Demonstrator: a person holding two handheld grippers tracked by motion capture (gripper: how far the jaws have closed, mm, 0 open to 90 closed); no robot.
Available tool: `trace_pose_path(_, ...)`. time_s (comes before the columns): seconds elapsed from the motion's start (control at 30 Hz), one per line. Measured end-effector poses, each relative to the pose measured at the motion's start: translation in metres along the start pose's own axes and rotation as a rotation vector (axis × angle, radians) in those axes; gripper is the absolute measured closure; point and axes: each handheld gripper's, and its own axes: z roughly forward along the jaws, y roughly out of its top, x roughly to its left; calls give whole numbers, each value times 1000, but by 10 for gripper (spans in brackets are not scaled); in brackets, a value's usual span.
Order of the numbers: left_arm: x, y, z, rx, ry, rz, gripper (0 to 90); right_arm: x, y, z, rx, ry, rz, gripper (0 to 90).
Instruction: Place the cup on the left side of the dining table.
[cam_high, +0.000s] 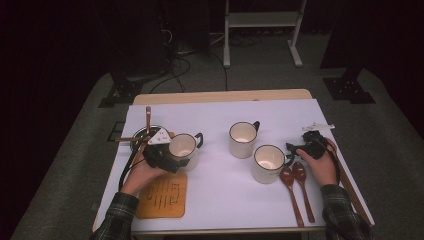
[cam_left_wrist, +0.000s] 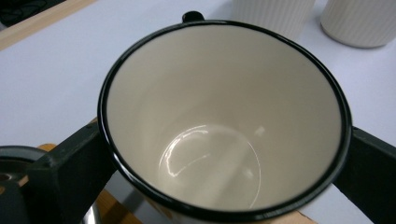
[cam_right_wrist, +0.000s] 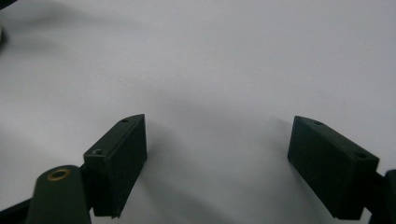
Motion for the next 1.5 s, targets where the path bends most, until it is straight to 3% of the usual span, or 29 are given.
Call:
trace_pose_path(0.93, -9, -26, -34, 2, 49, -34, 0, 0, 0, 0, 1, 2, 1, 181)
trace_pose_path(1.5, -15, -42, -55, 13, 39, -62, 0, 0, 0, 0, 1, 3, 0, 181)
